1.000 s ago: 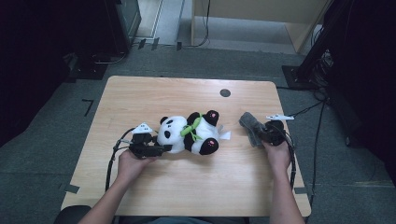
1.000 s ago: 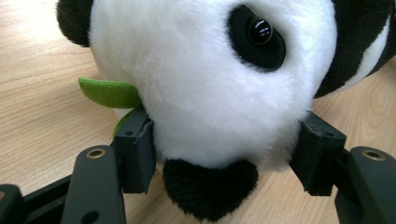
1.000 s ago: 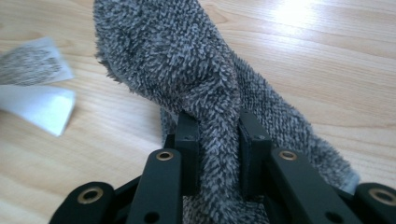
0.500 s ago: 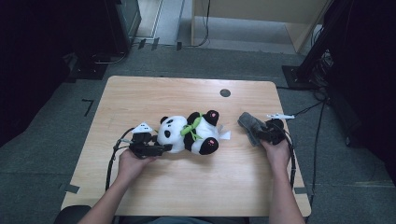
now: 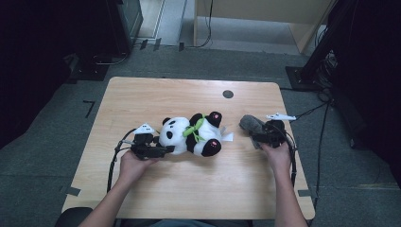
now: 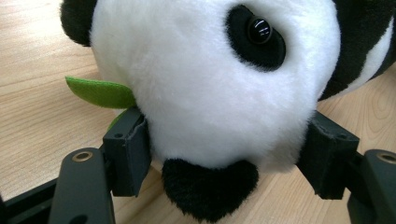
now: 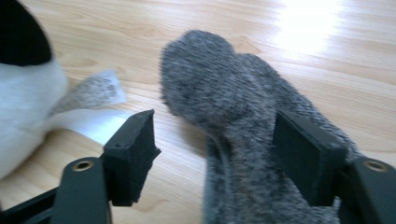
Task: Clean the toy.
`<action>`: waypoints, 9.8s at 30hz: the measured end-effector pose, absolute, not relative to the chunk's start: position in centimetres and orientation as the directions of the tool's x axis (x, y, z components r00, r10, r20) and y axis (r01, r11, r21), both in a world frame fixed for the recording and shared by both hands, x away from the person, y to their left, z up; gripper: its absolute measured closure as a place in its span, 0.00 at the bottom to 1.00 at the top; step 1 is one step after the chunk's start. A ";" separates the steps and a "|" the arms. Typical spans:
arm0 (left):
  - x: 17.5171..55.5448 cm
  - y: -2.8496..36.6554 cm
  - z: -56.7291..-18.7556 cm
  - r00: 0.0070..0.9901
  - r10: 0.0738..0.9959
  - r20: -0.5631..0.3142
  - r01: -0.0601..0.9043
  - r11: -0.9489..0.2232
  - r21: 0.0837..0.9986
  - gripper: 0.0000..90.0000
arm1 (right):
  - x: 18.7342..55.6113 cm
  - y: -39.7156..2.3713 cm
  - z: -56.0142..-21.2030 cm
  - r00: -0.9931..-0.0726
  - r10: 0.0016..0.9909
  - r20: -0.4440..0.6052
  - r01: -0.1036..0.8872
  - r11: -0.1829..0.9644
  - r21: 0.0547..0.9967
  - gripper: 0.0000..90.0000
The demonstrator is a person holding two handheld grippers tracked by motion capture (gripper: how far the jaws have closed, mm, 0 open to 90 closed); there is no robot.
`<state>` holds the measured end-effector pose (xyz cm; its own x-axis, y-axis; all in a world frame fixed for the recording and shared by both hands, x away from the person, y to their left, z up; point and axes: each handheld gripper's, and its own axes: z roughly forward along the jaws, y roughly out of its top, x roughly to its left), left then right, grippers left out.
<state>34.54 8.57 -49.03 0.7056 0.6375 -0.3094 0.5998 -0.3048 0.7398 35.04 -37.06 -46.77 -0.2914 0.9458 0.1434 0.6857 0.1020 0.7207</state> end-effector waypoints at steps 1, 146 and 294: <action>34.6 8.6 -49.0 0.706 0.637 -0.310 0.601 -0.306 0.738 0.31 | 34.9 -36.9 -46.7 -0.297 0.943 0.151 0.682 0.099 0.725 0.31; 34.8 10.8 -44.5 0.828 0.472 -0.304 0.479 -0.312 0.821 0.57 | 31.4 -25.7 -40.8 -0.734 0.639 0.231 0.457 0.213 0.864 0.32; 33.6 10.6 -43.8 0.832 0.459 -0.311 0.456 -0.248 0.855 0.42 | 30.4 -25.6 -43.0 -0.711 0.655 0.255 0.528 0.258 0.809 0.34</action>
